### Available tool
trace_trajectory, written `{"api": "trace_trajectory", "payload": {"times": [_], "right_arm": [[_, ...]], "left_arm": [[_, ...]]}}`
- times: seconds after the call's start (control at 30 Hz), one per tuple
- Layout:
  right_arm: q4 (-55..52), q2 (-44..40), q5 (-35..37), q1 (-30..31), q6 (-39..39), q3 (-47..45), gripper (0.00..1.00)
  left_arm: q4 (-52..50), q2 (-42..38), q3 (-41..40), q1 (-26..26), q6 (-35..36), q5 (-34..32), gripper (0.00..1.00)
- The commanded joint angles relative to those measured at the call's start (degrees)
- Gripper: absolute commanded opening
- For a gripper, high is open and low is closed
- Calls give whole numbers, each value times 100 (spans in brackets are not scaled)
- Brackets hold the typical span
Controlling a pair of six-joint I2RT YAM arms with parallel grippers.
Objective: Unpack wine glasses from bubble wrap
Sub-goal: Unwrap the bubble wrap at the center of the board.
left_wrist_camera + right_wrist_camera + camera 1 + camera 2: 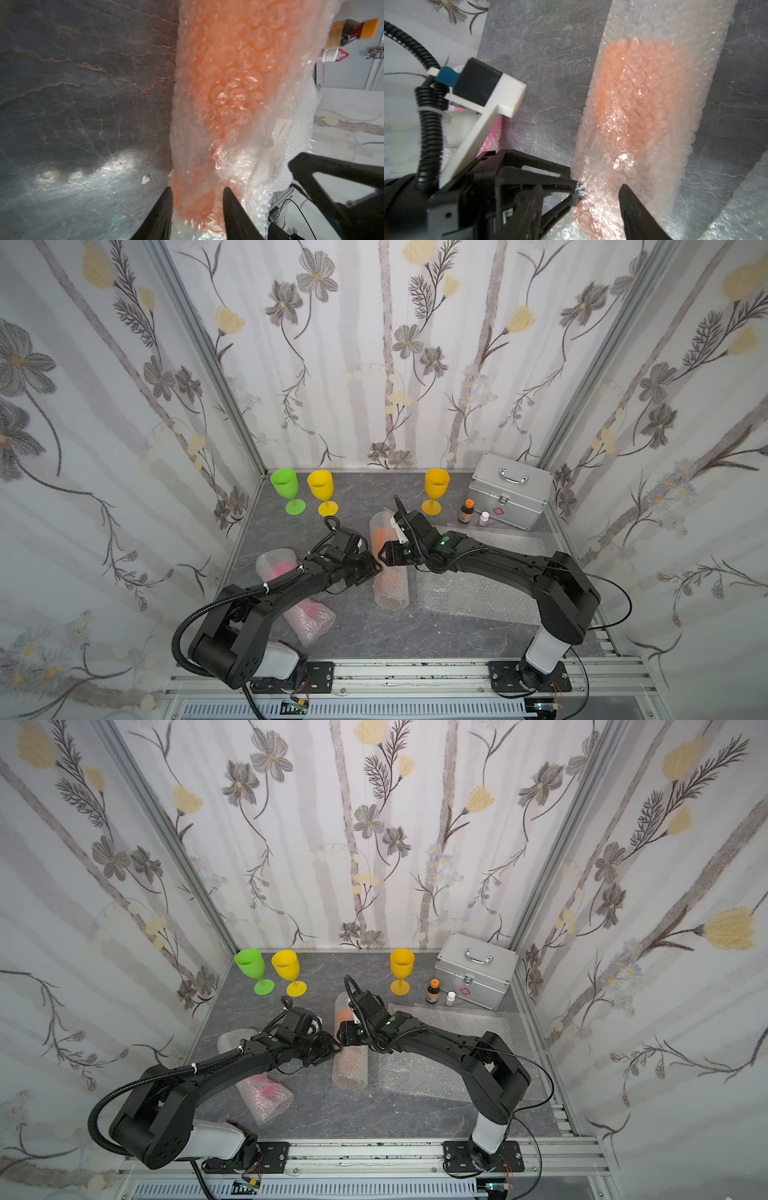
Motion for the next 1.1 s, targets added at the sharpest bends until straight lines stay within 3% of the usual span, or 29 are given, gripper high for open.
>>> {"api": "trace_trajectory", "payload": {"times": [0.0,0.23,0.57,0.87,1.07], "right_arm": [[18,14,38,1,-31,-140,60],[75,-182,82,-63,-47,-383,61],[93,-346,201,-185,-183,-808,61],[-56,-457,449,-195,-239,-884,59],[-100,-547,552,-203,-240,-1034,50]], "left_arm": [[666,29,-28,-8,-275,269,42],[1024,265,58,-120,-375,534,44],[249,-325,141,-105,-132,210,42],[-10,-154,182,-43,61,183,43],[349,155,225,-82,-44,332,44]]}}
